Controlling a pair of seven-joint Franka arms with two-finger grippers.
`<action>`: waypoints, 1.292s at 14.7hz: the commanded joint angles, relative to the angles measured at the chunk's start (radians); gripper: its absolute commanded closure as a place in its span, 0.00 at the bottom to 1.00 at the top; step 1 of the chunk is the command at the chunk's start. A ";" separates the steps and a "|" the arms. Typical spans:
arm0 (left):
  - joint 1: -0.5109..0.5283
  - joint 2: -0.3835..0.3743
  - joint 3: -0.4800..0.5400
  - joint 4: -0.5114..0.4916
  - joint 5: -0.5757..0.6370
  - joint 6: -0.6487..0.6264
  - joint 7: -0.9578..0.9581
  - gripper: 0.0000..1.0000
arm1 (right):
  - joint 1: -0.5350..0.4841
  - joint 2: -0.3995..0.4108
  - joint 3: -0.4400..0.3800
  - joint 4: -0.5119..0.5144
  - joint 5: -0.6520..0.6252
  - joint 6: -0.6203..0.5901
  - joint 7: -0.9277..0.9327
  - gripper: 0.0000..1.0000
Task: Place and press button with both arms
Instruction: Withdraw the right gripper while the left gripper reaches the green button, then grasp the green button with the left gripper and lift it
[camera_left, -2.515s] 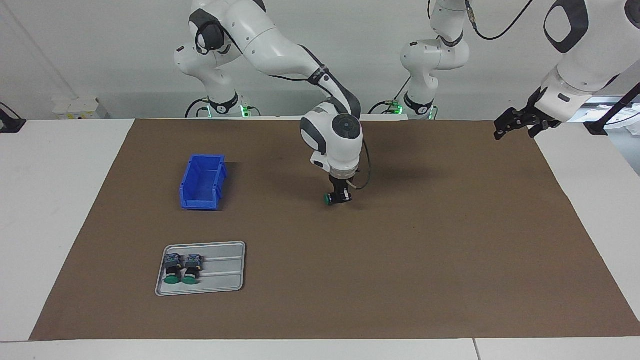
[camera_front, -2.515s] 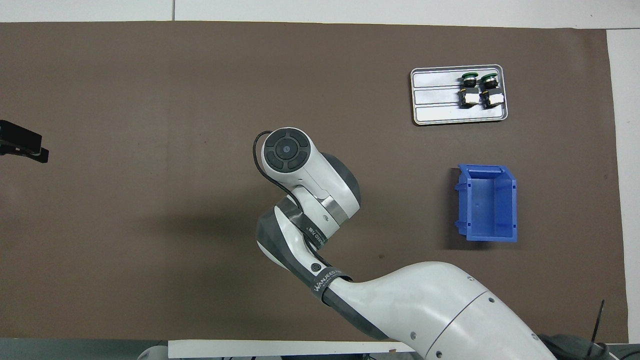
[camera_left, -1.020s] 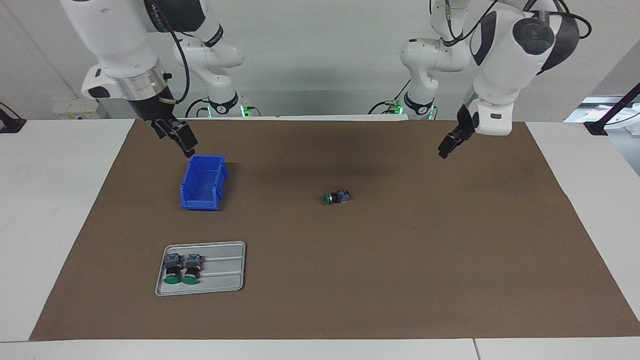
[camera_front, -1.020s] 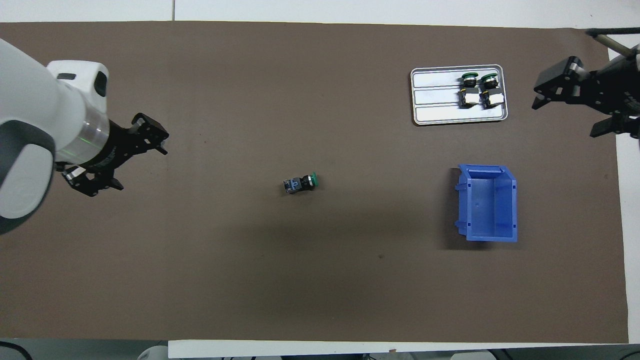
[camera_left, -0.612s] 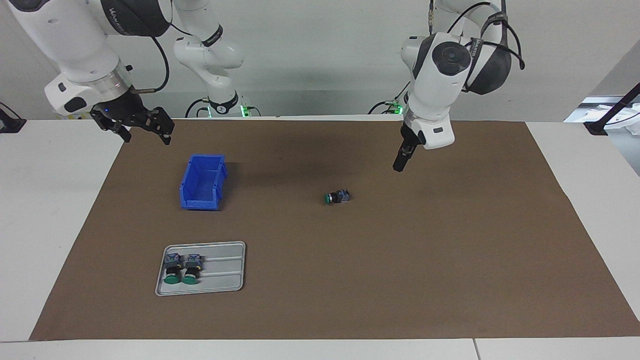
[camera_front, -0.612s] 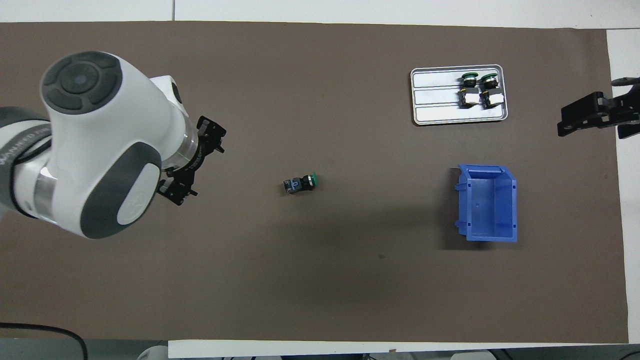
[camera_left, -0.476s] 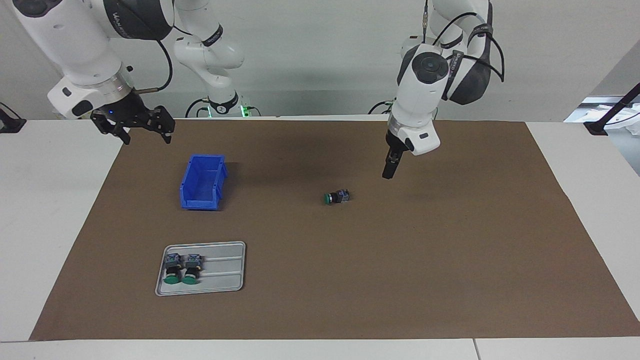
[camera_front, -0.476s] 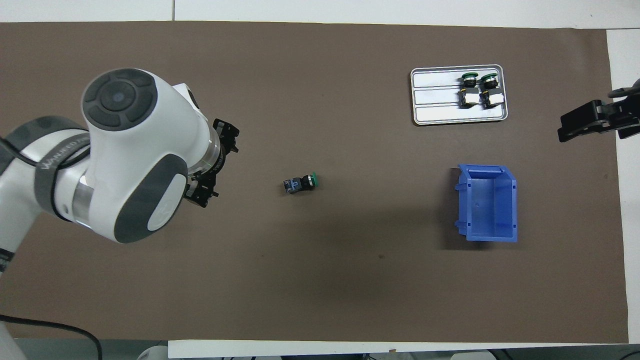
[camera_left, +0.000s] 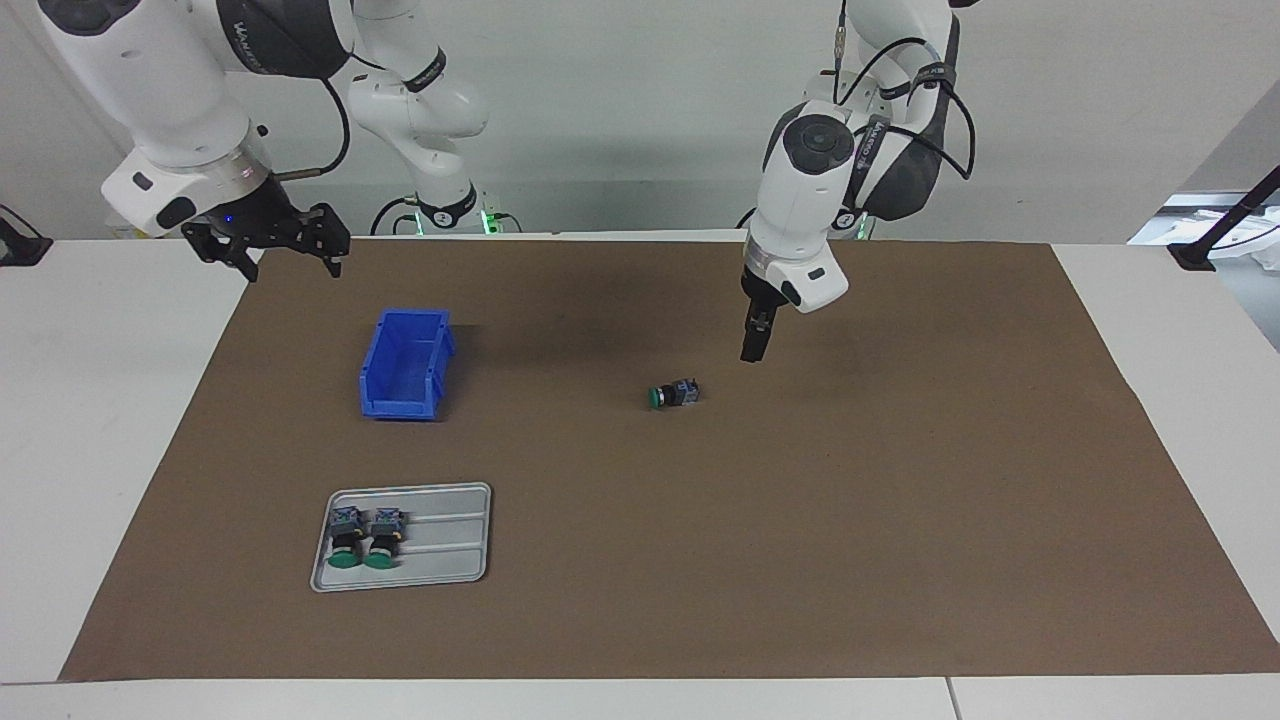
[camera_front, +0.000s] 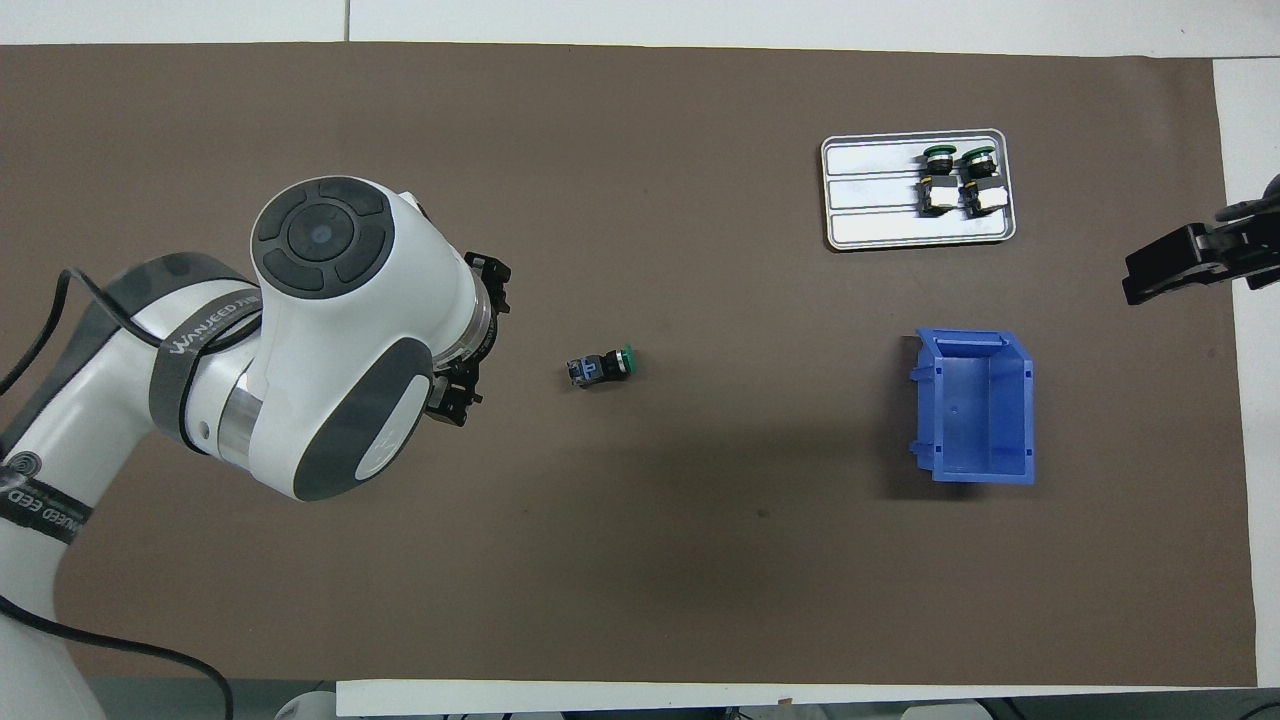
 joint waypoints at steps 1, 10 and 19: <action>-0.007 -0.016 0.010 -0.026 -0.014 0.034 -0.016 0.00 | -0.004 -0.025 0.009 -0.032 -0.006 -0.004 -0.021 0.01; -0.127 0.162 0.010 -0.040 -0.043 0.259 -0.422 0.00 | -0.013 -0.034 0.010 -0.040 -0.002 -0.005 -0.013 0.01; -0.170 0.286 0.012 -0.038 -0.043 0.430 -0.583 0.01 | -0.007 -0.034 0.010 -0.040 -0.002 -0.005 -0.013 0.01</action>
